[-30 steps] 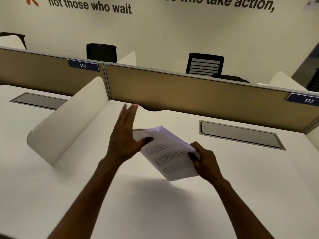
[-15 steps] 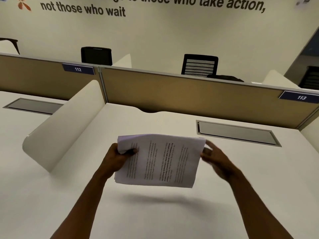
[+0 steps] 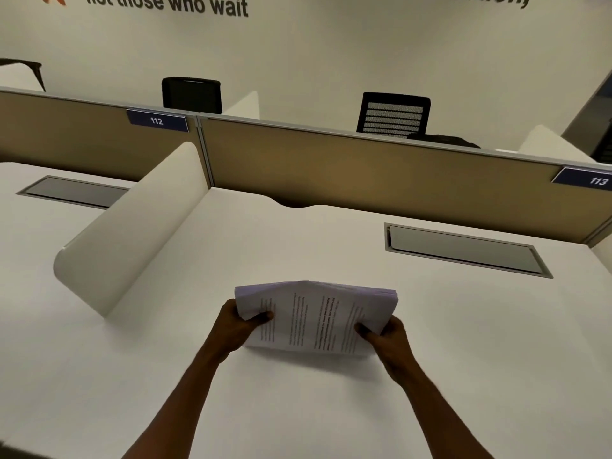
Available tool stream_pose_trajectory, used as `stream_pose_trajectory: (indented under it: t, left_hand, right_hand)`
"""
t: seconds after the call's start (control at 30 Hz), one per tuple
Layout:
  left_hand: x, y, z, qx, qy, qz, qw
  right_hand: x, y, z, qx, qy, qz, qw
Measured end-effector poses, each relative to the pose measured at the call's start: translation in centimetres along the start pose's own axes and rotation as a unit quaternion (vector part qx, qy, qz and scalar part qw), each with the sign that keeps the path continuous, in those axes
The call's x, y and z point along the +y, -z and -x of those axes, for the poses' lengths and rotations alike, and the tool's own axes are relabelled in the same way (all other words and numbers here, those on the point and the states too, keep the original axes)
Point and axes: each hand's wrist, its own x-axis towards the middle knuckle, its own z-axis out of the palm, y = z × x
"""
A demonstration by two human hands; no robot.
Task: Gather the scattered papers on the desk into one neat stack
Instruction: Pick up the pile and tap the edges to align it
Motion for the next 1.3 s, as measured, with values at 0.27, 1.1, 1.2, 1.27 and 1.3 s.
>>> stream_pose_trajectory:
  t: [0.27,1.1,1.2,1.27,1.3]
  left_hand:
    - [-0.9,-0.8,-0.1,0.053,-0.003,0.024,0.998]
    - [-3.5,-1.0,-1.0,0.036,0.038,0.039,0.998]
    - [-3.1,-1.2,-0.8,0.033,0.035,0.036,0.998]
    - [-2.2,-0.9,-0.9,0.031,0.023,0.051,0.998]
    - [-1.7,-0.6,-0.9,0.031,0.013,0.060,0.998]
  right_hand:
    - [0.0,-0.1,-0.2,0.037,0.009,0.005,0.999]
    - [1.7,-1.0,0.0,0.029,0.018,0.045,0.998]
    - [1.8,-1.0,0.2,0.029,0.025,0.068,0.997]
    - [0.7,-0.7,-0.2,0.027,0.039,0.089,0.995]
    - [-0.2,-0.5,-0.3,0.025,0.048,0.101,0.993]
